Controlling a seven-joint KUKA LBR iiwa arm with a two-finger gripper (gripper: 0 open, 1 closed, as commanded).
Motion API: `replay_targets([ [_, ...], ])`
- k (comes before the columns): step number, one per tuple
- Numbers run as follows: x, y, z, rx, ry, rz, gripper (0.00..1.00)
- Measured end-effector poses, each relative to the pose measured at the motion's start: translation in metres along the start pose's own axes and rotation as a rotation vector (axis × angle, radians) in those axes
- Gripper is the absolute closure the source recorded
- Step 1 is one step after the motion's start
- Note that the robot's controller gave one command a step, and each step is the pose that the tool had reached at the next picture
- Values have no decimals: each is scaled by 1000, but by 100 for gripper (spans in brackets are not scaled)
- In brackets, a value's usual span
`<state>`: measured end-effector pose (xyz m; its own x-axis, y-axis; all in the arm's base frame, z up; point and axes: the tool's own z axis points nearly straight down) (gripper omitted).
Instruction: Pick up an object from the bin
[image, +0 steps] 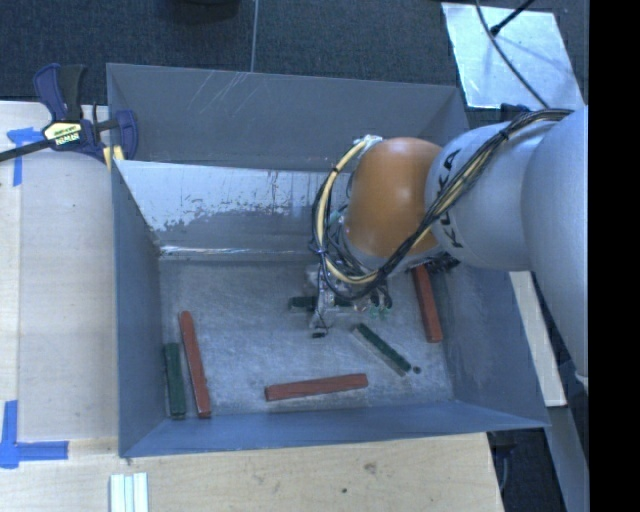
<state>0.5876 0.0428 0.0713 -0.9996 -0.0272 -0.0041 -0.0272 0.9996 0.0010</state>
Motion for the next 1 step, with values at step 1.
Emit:
replay_targets([
  [1,65,9,-134,1,-4,-334,100],
])
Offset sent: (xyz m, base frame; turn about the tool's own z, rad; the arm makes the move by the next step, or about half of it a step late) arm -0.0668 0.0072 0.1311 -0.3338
